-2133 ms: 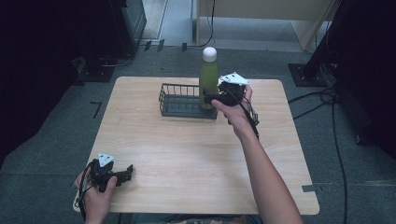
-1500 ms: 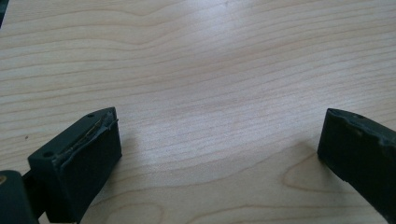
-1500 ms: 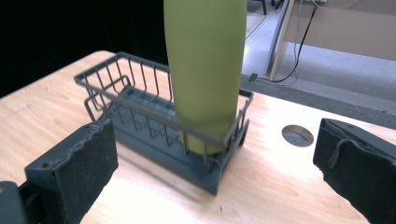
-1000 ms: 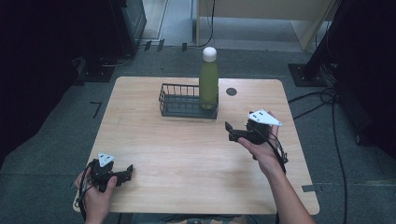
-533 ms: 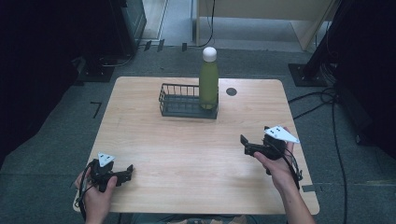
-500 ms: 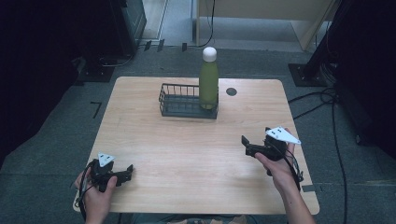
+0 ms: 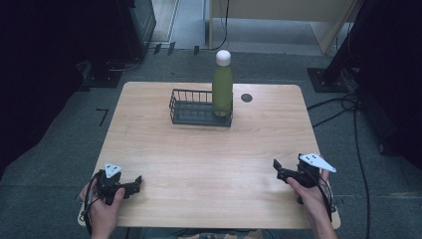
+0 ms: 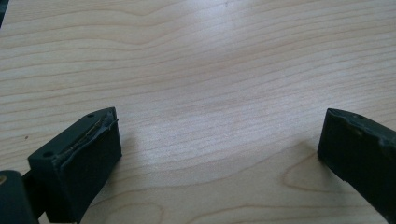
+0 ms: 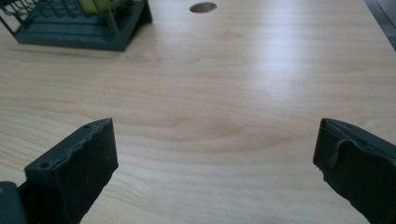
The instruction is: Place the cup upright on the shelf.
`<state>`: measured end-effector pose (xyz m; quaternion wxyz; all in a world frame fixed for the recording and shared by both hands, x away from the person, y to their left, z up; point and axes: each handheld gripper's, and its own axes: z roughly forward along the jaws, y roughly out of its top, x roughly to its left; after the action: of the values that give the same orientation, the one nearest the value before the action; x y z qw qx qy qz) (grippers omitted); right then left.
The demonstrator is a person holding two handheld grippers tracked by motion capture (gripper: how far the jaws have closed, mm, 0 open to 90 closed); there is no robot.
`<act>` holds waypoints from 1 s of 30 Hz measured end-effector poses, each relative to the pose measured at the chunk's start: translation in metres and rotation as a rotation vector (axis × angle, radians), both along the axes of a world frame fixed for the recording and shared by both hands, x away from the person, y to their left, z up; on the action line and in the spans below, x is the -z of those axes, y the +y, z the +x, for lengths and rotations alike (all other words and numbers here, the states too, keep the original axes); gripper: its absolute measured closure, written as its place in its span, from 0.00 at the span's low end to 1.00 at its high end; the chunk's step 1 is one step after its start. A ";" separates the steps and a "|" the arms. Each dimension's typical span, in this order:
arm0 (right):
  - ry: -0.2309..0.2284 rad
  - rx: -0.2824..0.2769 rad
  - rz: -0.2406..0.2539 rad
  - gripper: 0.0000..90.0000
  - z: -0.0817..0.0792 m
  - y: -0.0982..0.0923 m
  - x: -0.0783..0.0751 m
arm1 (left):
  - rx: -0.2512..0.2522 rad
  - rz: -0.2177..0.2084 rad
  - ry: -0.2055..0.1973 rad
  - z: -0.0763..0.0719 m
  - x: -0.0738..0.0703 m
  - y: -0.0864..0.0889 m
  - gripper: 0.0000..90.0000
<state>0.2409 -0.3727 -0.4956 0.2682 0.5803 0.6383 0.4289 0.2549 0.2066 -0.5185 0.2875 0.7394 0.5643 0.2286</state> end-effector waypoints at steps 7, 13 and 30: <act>0.042 0.038 -0.049 0.00 -0.015 -0.016 0.012 | 0.000 0.000 0.000 0.000 0.000 0.000 0.00; 0.100 0.067 -0.093 0.00 -0.025 -0.024 0.020 | 0.000 0.000 0.000 0.000 0.000 0.000 0.00; 0.245 0.105 -0.158 0.00 -0.045 -0.045 0.031 | 0.000 0.000 0.000 0.000 0.000 0.000 0.00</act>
<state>0.1960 -0.4182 -0.5271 0.2551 0.6379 0.6669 0.2886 0.2549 0.2066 -0.5185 0.2875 0.7395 0.5641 0.2287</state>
